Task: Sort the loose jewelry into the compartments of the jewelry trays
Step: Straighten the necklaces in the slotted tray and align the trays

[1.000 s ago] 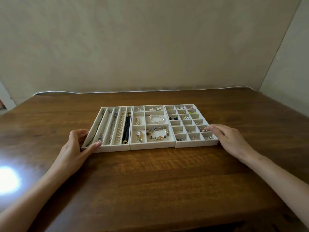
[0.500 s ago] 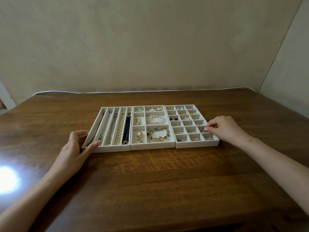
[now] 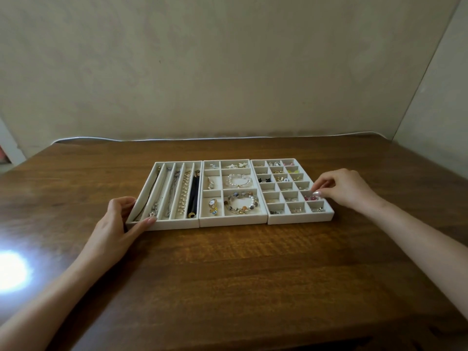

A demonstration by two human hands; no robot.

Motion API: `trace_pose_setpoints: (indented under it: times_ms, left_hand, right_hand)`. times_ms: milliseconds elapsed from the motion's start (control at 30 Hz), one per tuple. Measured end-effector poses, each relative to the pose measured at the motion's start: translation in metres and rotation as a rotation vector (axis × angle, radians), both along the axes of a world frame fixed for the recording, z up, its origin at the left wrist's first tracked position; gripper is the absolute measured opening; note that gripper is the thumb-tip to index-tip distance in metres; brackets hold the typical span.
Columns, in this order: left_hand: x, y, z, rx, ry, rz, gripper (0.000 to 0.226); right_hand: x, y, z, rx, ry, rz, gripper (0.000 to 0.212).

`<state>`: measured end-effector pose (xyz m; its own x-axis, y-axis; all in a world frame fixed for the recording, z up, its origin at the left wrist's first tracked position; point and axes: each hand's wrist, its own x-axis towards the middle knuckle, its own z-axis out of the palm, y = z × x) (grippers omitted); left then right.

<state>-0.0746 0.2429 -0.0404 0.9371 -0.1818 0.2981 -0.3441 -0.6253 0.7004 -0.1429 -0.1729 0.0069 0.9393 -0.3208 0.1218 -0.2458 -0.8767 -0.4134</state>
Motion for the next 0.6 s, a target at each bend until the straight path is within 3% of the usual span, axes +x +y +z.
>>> trace_pose_setpoints:
  times_ms: [100, 200, 267, 433, 600]
  left_hand:
    - [0.002, 0.004, -0.002, 0.03, -0.006, 0.015, 0.075]
    - [0.003, 0.006, -0.005, 0.09, -0.017, 0.042, 0.082]
    - [0.004, 0.005, -0.004, 0.085, -0.027, 0.051, 0.082]
    - [0.008, 0.004, 0.0, 0.087, -0.01, 0.063, 0.084]
    - [0.027, -0.011, 0.004, 0.055, 0.062, 0.079, 0.081]
  right_hand:
    - [-0.011, -0.005, 0.005, 0.11, -0.078, -0.012, 0.019]
    - [-0.029, -0.003, 0.004, 0.281, 0.038, 0.049, 0.07]
    - [-0.039, 0.005, -0.005, 0.276, 0.116, 0.057, 0.098]
    - [-0.04, 0.019, -0.032, 0.203, -0.121, -0.001, 0.098]
    - [-0.019, 0.012, -0.035, 0.229, -0.152, -0.034, 0.101]
